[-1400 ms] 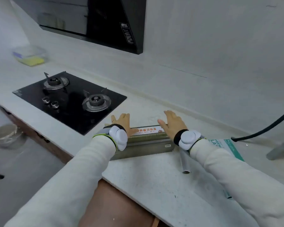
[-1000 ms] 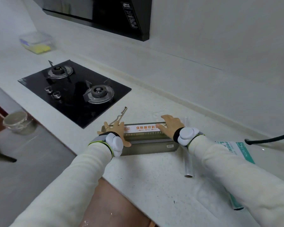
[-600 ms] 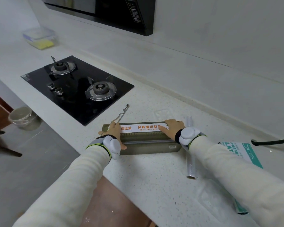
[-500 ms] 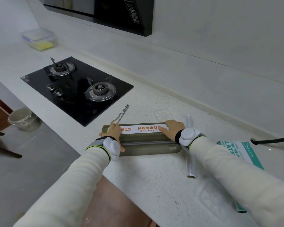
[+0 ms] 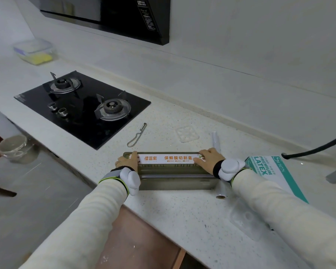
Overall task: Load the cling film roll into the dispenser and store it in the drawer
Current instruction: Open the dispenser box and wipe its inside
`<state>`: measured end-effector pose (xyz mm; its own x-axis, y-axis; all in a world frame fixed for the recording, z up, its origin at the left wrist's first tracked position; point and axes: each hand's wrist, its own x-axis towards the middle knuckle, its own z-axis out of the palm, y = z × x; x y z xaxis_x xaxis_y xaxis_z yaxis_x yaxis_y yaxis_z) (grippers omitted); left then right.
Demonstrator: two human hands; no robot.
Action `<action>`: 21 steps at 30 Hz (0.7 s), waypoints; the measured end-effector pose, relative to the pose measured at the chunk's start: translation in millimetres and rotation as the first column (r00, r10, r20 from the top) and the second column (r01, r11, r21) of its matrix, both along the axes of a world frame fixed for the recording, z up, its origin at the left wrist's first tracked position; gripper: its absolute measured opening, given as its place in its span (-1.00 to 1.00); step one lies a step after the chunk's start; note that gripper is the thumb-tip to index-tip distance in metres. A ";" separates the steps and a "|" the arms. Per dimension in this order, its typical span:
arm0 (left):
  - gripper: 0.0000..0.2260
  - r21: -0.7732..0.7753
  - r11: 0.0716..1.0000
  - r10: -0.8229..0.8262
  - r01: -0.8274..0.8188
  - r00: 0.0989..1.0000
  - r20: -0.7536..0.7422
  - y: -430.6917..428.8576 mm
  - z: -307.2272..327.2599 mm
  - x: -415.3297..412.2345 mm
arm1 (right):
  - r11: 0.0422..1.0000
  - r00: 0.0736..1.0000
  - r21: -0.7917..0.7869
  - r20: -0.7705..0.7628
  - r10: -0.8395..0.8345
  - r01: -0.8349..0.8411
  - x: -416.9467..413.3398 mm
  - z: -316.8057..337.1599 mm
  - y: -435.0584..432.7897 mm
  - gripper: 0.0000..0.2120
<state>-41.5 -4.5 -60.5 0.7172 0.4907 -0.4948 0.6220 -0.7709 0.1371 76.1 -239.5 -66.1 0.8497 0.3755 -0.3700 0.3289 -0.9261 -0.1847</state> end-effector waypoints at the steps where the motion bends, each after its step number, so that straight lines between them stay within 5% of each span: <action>1: -0.29 -0.002 1.000 -0.006 0.006 1.000 -0.007 -1.7 0.1 -2.3 | 1.000 1.000 -0.004 -0.007 -0.006 0.006 -3.2 -0.1 -3.1 -0.46; 21: -0.14 0.055 0.984 -0.169 0.171 0.985 -0.042 -1.5 27.6 -8.8 | 0.949 0.948 0.007 -0.046 -0.316 0.316 -24.1 27.0 -19.4 -0.37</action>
